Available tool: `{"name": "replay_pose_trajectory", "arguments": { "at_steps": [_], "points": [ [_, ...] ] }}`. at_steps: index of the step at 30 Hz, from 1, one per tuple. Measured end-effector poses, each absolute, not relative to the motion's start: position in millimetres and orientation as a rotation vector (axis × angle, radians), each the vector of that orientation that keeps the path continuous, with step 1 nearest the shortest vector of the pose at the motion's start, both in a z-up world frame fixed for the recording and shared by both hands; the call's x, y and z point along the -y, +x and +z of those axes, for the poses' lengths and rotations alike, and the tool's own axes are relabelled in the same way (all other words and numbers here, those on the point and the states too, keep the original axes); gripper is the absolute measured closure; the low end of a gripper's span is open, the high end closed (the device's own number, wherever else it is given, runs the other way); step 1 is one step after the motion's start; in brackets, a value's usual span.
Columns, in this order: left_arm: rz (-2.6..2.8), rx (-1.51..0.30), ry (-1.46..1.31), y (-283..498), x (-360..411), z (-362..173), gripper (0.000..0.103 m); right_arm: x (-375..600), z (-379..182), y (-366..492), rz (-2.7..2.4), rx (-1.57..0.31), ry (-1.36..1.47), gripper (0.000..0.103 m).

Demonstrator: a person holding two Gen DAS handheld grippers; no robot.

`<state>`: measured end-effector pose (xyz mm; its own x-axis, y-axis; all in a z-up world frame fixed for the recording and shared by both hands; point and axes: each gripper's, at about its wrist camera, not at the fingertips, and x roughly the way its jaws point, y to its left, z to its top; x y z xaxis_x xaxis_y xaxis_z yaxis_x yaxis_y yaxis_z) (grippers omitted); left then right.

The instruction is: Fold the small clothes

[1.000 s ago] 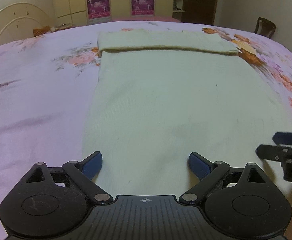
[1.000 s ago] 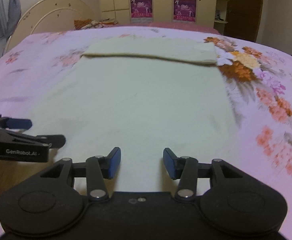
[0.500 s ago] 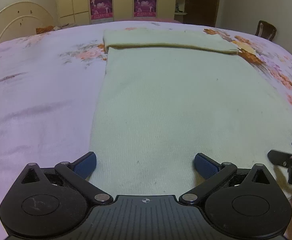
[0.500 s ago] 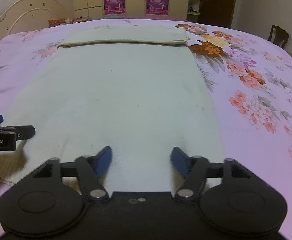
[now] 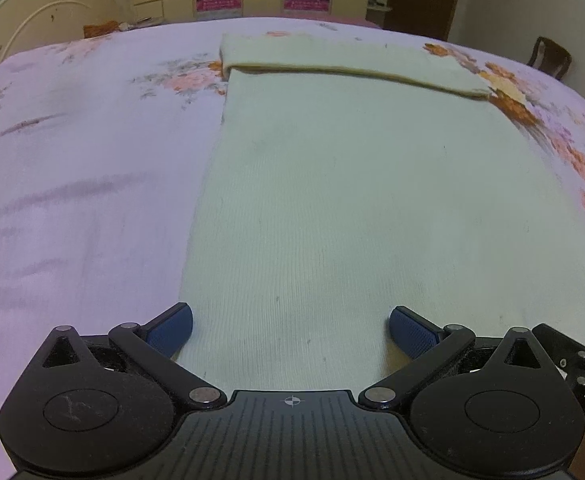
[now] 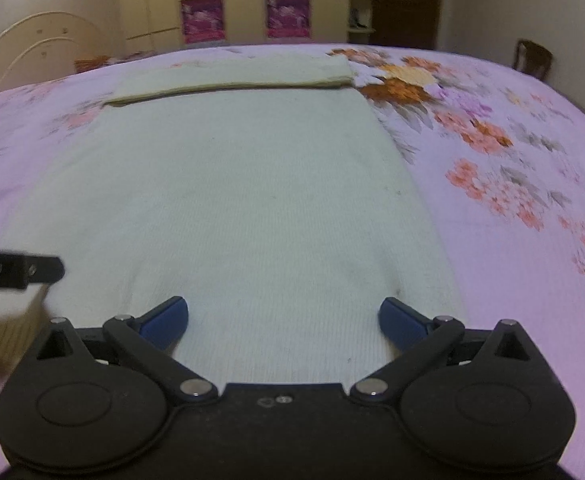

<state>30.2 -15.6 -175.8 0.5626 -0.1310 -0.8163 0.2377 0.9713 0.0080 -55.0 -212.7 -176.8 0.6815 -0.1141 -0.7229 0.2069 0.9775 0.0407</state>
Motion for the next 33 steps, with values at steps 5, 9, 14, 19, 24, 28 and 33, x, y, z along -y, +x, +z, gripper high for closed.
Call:
{"name": "replay_pose_trajectory", "arguments": {
  "at_steps": [5,9,14,19,24,28,33],
  "points": [
    [-0.241,-0.918,0.122,14.0,10.1,-175.1,0.000,210.0,-175.1,-62.1,-0.189,-0.804,0.135,0.001],
    [-0.228,-0.921,0.125,7.3,7.0,-173.3,0.000,209.9,-172.2,-59.3,-0.193,-0.839,0.127,0.001],
    [-0.218,-0.928,0.087,1.0,-0.9,-174.9,0.000,208.3,-171.8,-67.6,-0.186,-0.849,0.114,0.001],
    [-0.223,-0.925,0.108,-5.0,-1.6,-174.5,0.000,204.2,-171.1,-72.2,-0.205,-0.862,0.105,0.001],
    [-0.233,-0.930,0.088,-8.5,-9.4,-168.4,0.000,209.0,-163.9,-81.2,-0.174,-0.873,0.116,0.001],
    [-0.219,-0.913,0.094,-10.9,-27.1,-163.6,0.000,223.1,-153.3,-92.1,-0.190,-0.842,0.149,0.001],
    [-0.210,-0.945,0.056,-10.4,-58.7,-165.7,0.000,250.8,-147.2,-100.8,-0.232,-0.843,0.172,0.009]
  ]
}}
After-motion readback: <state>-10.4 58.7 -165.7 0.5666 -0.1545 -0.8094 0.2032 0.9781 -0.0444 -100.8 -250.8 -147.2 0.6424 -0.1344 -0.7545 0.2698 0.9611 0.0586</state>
